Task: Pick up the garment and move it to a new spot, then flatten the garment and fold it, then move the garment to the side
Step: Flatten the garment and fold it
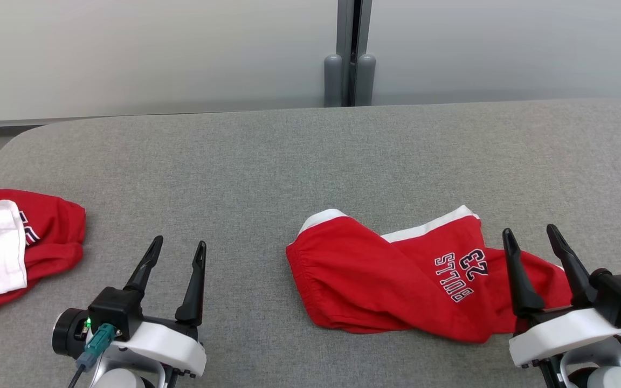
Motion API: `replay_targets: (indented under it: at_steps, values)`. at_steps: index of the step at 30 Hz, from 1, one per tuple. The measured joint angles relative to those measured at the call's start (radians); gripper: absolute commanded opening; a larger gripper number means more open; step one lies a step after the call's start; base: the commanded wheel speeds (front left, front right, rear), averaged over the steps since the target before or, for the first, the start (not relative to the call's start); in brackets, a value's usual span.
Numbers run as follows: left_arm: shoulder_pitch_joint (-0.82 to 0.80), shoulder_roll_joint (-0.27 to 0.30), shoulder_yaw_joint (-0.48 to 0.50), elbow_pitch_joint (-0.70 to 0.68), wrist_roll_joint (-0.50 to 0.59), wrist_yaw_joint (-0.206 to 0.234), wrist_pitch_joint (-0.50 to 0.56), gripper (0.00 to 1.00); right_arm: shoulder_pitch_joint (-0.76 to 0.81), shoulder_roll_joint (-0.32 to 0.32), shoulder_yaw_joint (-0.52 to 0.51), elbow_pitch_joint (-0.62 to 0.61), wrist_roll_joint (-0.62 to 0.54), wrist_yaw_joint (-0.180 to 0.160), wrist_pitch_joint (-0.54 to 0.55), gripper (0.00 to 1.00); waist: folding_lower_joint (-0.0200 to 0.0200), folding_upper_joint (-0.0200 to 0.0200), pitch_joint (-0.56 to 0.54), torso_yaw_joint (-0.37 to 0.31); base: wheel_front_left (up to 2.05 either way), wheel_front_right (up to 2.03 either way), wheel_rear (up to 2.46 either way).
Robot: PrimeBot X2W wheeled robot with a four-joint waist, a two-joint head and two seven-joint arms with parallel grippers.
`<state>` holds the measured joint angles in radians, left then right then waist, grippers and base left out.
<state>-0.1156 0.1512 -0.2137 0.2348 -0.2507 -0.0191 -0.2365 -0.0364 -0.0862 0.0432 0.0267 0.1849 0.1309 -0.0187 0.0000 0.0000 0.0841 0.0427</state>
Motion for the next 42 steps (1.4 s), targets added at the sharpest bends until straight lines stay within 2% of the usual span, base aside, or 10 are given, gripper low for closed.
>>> replay_targets:
  at_steps: [16,19,26,34,35,36,37,42]
  values:
    - [-0.009,0.008,-0.020,-0.022,-0.001,0.012,0.018,1.00,-0.007,0.003,0.000,0.000,0.002,0.000,0.001,1.00,0.0000,0.0000,0.021,0.005,0.00,0.00,0.00]
    - [-0.049,-0.006,-0.062,-0.023,0.006,-0.007,0.030,1.00,-0.016,0.004,0.000,-0.003,0.001,0.000,0.001,1.00,0.0000,0.0000,0.036,0.007,0.00,0.00,0.00]
    - [-0.171,-0.061,-0.185,0.064,-0.024,-0.078,0.161,1.00,-0.052,0.011,0.034,0.009,0.006,0.000,0.002,1.00,0.0000,0.0000,0.087,-0.013,0.00,0.00,0.00]
    - [-0.239,-0.075,-0.239,0.200,-0.088,-0.095,0.307,1.00,-0.070,0.015,0.042,0.033,0.010,0.000,-0.003,1.00,0.0000,0.0000,0.138,-0.065,0.00,0.00,0.00]
    - [-0.246,-0.075,-0.241,0.211,-0.094,-0.096,0.318,0.88,-0.072,0.016,0.041,0.035,0.010,0.000,-0.006,1.00,0.0000,0.0000,0.142,-0.071,0.00,0.00,0.00]
    - [-0.251,-0.072,-0.247,0.220,-0.096,-0.099,0.325,0.41,-0.074,0.016,0.040,0.036,0.010,0.000,-0.009,1.00,0.0000,0.0000,0.145,-0.076,0.00,0.00,0.00]
    - [-0.254,-0.070,-0.251,0.222,-0.096,-0.099,0.323,0.00,-0.076,0.016,0.038,0.039,0.010,0.000,-0.010,1.00,0.0000,0.0000,0.148,-0.080,0.00,0.00,0.00]
    - [-0.269,-0.056,-0.248,0.218,-0.085,-0.087,0.281,0.00,-0.087,0.018,0.033,0.046,0.010,0.000,-0.017,1.00,0.0000,0.0000,0.150,-0.089,0.00,0.00,0.00]
